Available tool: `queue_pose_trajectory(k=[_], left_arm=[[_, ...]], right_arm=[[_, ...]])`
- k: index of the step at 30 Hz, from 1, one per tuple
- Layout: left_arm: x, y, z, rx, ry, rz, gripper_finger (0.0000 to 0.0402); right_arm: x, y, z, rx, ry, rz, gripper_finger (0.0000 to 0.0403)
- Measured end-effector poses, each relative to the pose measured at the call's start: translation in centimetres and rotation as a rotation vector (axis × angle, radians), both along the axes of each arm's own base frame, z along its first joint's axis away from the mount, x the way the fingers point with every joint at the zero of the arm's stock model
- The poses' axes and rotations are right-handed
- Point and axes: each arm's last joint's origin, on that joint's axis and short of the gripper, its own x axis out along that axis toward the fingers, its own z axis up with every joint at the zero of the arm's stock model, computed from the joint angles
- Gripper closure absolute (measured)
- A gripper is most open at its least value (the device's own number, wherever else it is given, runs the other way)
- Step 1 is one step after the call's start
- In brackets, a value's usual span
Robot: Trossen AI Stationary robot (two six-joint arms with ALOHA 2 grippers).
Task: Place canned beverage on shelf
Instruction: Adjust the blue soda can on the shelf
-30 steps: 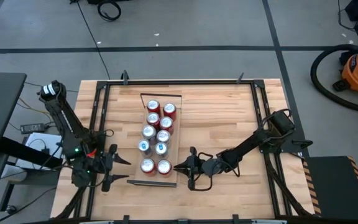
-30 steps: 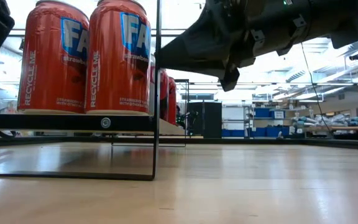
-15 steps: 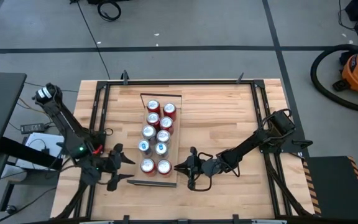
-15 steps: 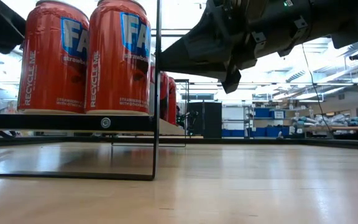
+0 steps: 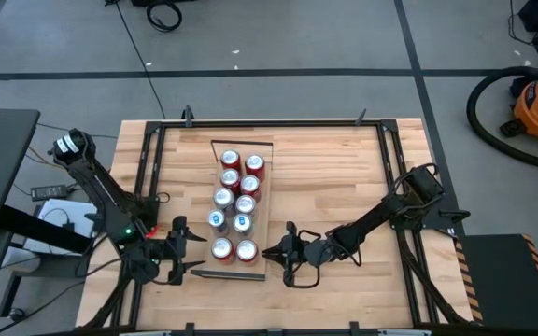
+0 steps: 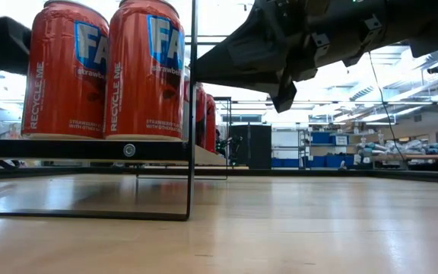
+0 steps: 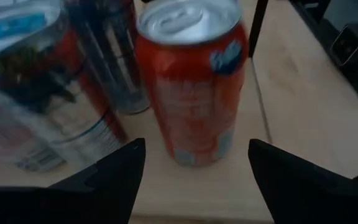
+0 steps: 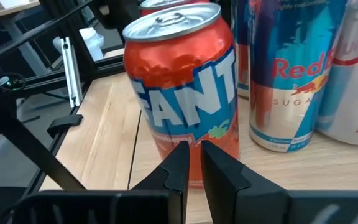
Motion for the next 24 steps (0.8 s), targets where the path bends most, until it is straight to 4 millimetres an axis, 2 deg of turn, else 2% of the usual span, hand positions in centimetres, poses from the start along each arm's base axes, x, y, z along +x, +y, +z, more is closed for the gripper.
queue_pose_trajectory(k=[8,13,19,24], left_arm=[[-0.7,0.7,-2.3,-0.038,-0.039,-0.015,0.0104],[-0.9,0.4,-2.2,-0.029,-0.033,-0.044,0.0104],[-1.4,-0.1,-0.2,-0.021,-0.028,-0.086,0.0104],[-1.8,-0.3,2.1,-0.007,-0.004,-0.098,0.0104]], right_arm=[[-0.1,0.2,0.0,-0.001,0.000,0.006,0.0353],[-0.1,0.2,-0.1,0.012,0.006,0.001,0.0353],[-0.1,0.2,-0.1,0.012,0.011,0.000,0.0353],[-0.9,0.2,0.9,0.005,0.054,-0.032,0.0353]])
